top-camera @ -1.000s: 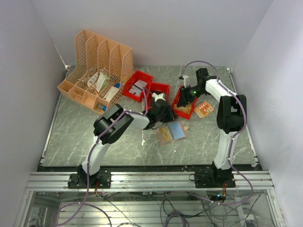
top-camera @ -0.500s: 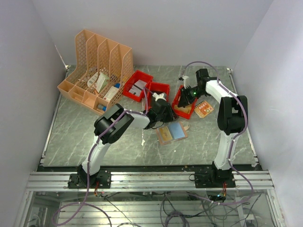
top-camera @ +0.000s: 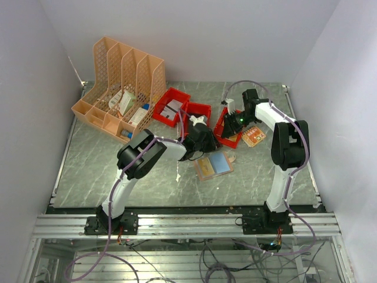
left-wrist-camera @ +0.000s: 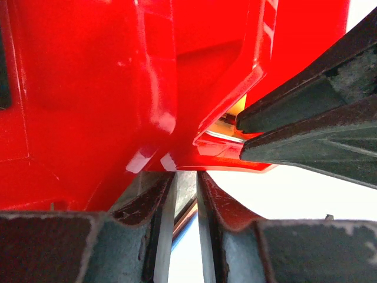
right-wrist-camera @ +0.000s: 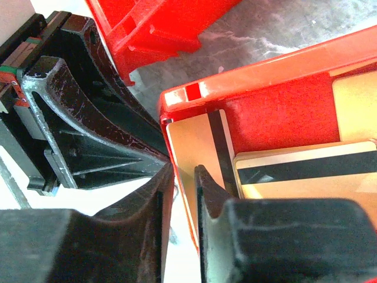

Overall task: Put the credit cards into the card holder
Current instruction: Pick up the credit card from the storage box.

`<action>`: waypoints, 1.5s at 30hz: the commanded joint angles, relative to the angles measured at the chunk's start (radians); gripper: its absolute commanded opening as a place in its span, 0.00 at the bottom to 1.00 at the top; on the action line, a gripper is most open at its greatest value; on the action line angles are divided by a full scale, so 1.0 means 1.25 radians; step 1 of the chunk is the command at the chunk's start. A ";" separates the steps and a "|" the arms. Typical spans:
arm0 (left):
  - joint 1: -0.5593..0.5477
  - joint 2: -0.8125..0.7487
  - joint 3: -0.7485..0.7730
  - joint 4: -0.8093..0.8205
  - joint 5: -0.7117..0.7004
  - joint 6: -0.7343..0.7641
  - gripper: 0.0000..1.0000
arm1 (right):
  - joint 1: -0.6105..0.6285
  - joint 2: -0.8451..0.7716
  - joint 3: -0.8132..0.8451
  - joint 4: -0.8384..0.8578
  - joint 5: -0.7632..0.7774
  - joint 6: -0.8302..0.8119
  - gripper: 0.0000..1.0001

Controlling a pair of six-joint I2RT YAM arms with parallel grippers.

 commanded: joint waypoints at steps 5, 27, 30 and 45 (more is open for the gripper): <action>0.015 0.015 0.019 0.005 -0.004 0.005 0.32 | 0.006 -0.021 0.012 -0.002 0.030 -0.004 0.28; 0.016 0.018 0.024 0.003 0.001 0.008 0.32 | 0.007 0.016 0.070 0.054 0.149 0.032 0.07; 0.016 0.019 0.025 0.002 0.003 0.008 0.32 | 0.006 0.017 0.079 0.062 0.166 0.035 0.07; 0.018 0.020 0.028 0.000 0.005 0.010 0.32 | 0.001 0.079 0.135 0.017 0.145 0.025 0.08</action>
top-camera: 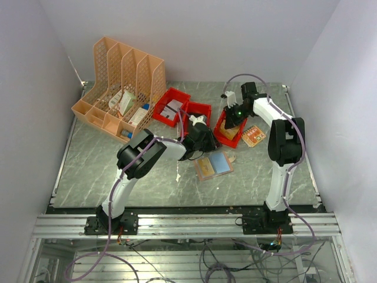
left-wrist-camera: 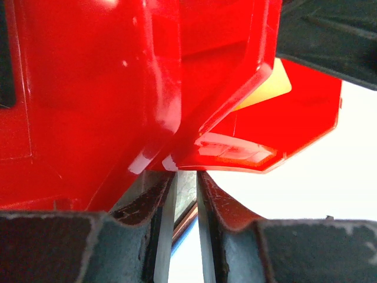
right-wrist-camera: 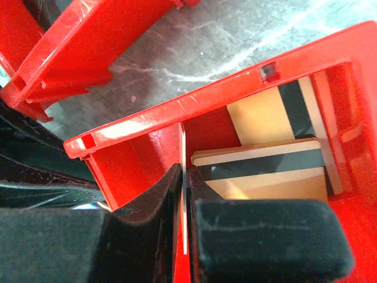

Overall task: Put the credit cards into the card holder
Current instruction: Pick up the credit card from the storage box.

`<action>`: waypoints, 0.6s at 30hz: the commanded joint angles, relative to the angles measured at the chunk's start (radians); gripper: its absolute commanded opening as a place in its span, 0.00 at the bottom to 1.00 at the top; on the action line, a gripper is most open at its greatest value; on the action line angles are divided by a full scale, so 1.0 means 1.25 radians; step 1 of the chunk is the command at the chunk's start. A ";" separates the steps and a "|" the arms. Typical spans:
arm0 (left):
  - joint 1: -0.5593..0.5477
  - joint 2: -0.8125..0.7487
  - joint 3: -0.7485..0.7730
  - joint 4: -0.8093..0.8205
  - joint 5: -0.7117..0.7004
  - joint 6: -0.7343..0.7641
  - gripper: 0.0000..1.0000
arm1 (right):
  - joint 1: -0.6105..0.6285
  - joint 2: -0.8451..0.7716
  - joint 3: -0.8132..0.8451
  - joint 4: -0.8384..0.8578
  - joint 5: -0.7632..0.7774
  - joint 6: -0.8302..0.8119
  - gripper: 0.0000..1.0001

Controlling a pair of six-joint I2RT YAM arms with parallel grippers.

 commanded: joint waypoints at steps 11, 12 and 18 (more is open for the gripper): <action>0.015 0.015 0.023 0.000 0.004 0.012 0.32 | 0.000 0.064 0.027 -0.062 -0.050 -0.025 0.12; 0.015 0.016 0.024 0.000 0.004 0.011 0.32 | 0.002 0.067 0.026 -0.066 -0.051 -0.029 0.13; 0.015 0.018 0.029 -0.001 0.005 0.012 0.32 | 0.006 0.084 0.035 -0.085 -0.077 -0.040 0.08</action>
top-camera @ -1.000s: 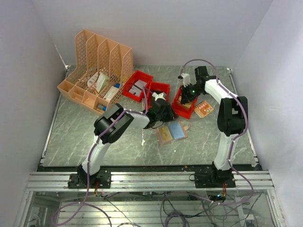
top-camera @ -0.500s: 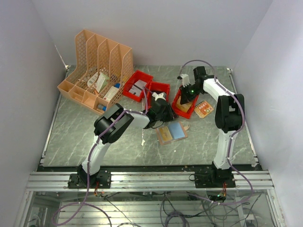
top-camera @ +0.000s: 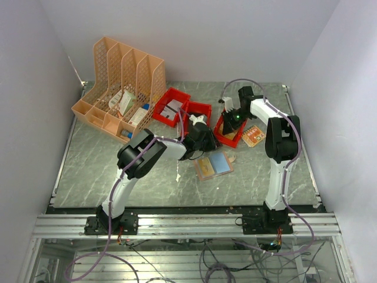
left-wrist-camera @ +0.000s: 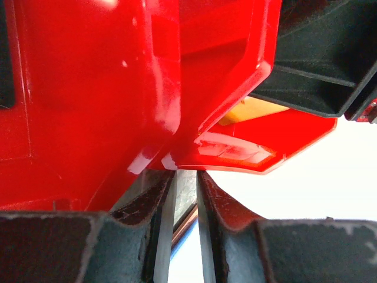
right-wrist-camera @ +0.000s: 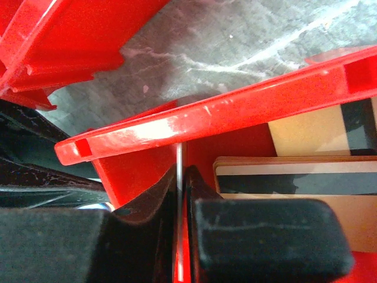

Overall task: Put the credit cards into the card holder
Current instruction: Pick up the credit card from the storage box.

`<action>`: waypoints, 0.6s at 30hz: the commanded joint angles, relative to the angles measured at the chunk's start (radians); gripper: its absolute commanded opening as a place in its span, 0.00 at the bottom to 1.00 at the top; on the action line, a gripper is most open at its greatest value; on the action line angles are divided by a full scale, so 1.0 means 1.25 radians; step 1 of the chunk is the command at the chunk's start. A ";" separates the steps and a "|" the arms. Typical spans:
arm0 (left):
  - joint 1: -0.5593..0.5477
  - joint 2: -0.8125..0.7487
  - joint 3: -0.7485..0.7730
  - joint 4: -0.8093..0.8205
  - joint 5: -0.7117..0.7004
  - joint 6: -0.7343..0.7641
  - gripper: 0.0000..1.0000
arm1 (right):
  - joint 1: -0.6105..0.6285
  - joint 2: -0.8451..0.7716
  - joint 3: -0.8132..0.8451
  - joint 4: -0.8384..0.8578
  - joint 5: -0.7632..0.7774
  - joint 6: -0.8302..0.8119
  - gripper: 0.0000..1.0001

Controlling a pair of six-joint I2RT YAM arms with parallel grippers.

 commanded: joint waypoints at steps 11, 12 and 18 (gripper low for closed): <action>0.014 -0.033 -0.007 -0.004 -0.010 0.041 0.33 | -0.050 -0.070 0.091 0.002 -0.047 0.030 0.00; 0.015 -0.039 -0.010 -0.001 -0.011 0.042 0.33 | -0.055 -0.077 0.096 0.000 -0.052 0.031 0.00; 0.014 -0.088 -0.033 0.000 -0.030 0.073 0.34 | -0.092 -0.166 0.062 0.055 -0.114 0.070 0.00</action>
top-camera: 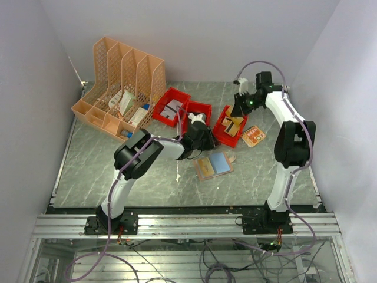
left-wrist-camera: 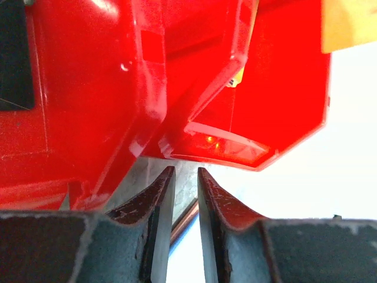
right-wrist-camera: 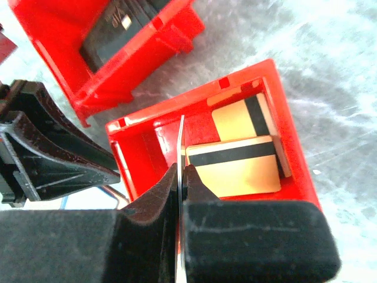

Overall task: Put the credit cards into the card holder
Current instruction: Pick up the credit card from the storage box.

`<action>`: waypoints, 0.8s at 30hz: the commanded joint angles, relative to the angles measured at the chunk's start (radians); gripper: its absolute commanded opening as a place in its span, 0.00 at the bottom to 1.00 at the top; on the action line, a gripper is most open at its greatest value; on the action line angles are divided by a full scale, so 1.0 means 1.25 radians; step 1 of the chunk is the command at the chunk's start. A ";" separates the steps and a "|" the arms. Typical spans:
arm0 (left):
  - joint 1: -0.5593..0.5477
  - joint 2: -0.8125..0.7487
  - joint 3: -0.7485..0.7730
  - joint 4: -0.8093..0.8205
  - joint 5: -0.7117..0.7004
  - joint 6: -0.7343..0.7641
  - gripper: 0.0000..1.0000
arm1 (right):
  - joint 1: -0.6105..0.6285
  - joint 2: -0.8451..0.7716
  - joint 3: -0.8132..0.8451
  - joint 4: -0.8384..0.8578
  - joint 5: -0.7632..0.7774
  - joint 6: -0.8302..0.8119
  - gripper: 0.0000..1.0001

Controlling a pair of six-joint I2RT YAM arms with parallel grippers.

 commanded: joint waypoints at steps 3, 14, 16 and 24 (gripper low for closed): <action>0.007 -0.105 -0.032 -0.004 -0.039 0.061 0.34 | -0.039 -0.146 -0.078 0.153 -0.114 0.094 0.00; 0.007 -0.242 -0.154 0.043 -0.049 0.055 0.34 | -0.080 -0.189 -0.337 0.436 -0.198 0.511 0.00; 0.008 -0.245 -0.161 0.055 -0.043 0.046 0.34 | -0.080 -0.186 -0.335 0.415 -0.145 0.550 0.00; 0.007 -0.227 -0.157 0.073 -0.030 0.031 0.34 | -0.076 -0.149 -0.306 0.315 0.134 0.723 0.00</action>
